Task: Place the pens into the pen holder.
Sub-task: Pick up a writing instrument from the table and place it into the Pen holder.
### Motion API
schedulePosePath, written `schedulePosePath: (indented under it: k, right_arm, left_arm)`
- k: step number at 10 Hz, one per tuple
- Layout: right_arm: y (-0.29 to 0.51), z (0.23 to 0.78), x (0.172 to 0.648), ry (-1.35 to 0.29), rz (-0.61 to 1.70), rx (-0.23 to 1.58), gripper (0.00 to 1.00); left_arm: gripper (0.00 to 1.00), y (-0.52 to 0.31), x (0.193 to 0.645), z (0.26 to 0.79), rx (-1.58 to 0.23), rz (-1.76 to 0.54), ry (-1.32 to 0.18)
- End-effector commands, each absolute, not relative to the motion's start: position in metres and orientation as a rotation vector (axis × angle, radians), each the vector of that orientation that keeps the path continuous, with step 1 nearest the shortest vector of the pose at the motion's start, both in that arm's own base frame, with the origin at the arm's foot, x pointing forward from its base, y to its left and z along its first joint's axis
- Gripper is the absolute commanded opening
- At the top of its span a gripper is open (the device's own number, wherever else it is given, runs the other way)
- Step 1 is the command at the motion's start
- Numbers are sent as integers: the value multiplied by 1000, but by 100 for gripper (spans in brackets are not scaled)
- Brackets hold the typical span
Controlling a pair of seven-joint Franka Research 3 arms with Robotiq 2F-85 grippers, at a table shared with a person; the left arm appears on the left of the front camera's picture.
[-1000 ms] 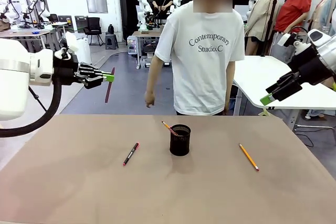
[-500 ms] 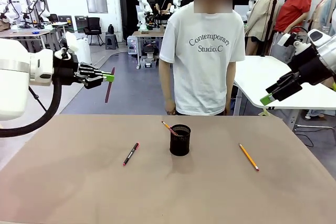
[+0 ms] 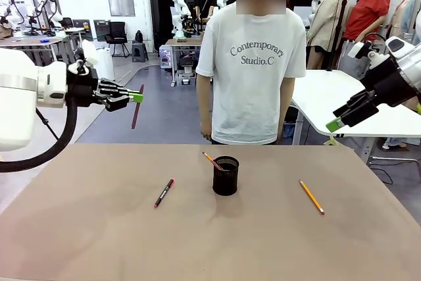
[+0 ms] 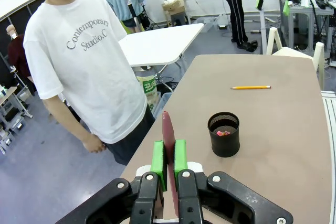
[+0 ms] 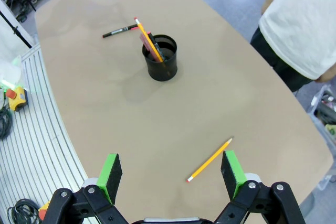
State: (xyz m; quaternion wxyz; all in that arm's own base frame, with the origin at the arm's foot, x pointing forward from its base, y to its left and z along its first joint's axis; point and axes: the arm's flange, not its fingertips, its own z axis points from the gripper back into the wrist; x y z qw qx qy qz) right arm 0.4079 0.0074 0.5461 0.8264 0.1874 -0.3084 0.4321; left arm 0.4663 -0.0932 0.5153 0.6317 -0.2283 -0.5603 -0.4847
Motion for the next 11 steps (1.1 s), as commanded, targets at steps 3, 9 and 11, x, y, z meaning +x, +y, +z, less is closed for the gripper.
schedulePosePath:
  k: [3, 9, 11]
  right_arm:
    - [7, 547, 409, -666, 924, 410, 100]
    - [7, 547, 409, -666, 924, 410, 100]
    - [7, 547, 409, -666, 924, 410, 100]
  left_arm:
    - [0, -119, 487, 503, -661, -1095, -1308]
    - [0, -235, 542, 457, -880, -1215, -1373]
    - [0, -271, 552, 443, -909, -1234, -1412]
